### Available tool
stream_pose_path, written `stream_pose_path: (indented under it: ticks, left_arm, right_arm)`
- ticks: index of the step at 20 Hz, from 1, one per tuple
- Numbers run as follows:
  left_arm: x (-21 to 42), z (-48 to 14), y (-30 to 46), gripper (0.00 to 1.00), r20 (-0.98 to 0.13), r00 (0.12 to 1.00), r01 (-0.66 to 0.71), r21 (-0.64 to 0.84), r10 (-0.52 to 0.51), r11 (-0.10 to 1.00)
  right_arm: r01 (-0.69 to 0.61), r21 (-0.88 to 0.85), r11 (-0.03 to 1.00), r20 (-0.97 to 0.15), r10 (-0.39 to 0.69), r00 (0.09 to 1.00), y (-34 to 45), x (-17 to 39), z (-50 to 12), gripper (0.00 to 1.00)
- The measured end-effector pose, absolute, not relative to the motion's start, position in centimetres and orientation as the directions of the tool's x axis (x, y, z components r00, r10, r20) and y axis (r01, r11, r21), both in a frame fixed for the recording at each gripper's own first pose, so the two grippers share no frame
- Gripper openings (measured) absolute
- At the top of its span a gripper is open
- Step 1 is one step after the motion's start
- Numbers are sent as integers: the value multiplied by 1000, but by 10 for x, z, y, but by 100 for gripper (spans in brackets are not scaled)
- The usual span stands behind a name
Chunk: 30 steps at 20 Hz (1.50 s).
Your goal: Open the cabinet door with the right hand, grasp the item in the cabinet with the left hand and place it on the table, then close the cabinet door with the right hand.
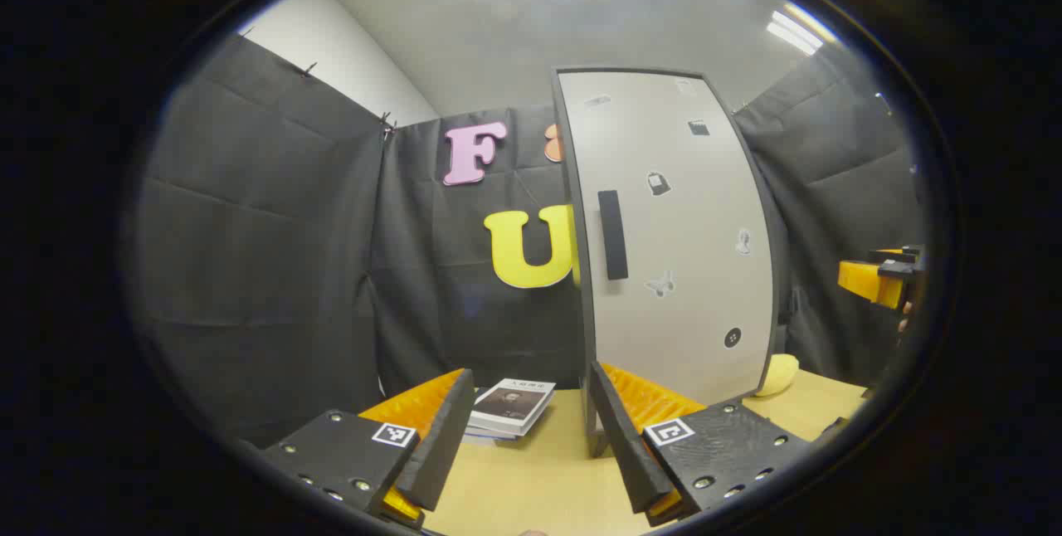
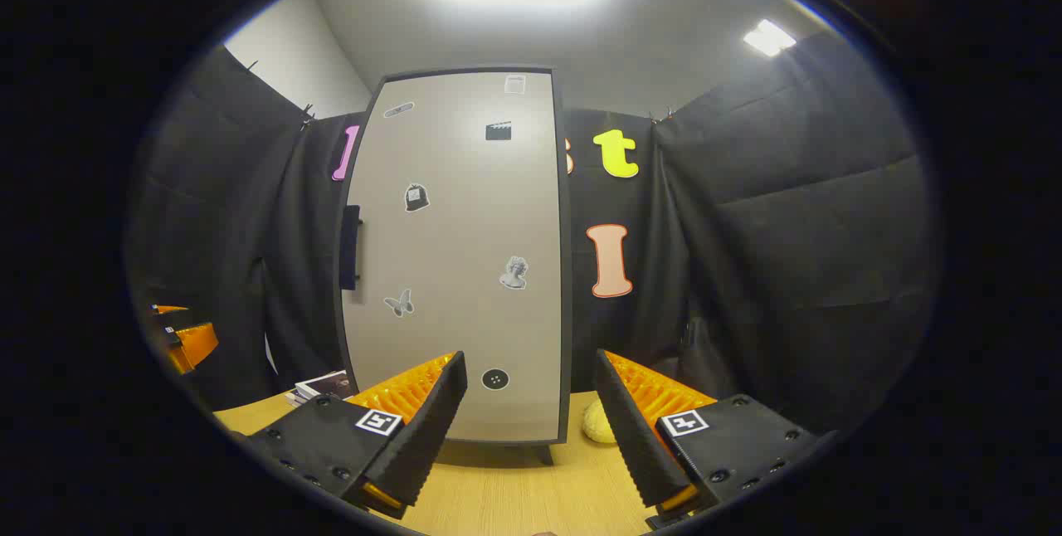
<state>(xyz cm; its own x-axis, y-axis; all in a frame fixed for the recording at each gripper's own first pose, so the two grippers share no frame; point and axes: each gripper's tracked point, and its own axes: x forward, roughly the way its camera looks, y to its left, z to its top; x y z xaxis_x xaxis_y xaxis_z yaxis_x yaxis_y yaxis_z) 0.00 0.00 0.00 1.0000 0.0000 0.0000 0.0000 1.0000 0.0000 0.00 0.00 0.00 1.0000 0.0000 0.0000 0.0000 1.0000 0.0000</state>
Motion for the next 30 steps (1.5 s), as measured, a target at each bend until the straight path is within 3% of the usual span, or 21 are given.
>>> stream_pose_path:
  ticks: [16, 30]
  left_arm:
    - [-8, 7, 4, 84, 18, 1000, -11, 7, 11, 1000]
    - [-23, -4, 41, 84, 6, 997, -78, 20, 78, 997]
  right_arm:
    - [-38, 1, 999, -3, 38, 999, 13, 0, 6, 97]
    - [-225, 37, 974, 21, 224, 974, 105, 60, 64, 98]
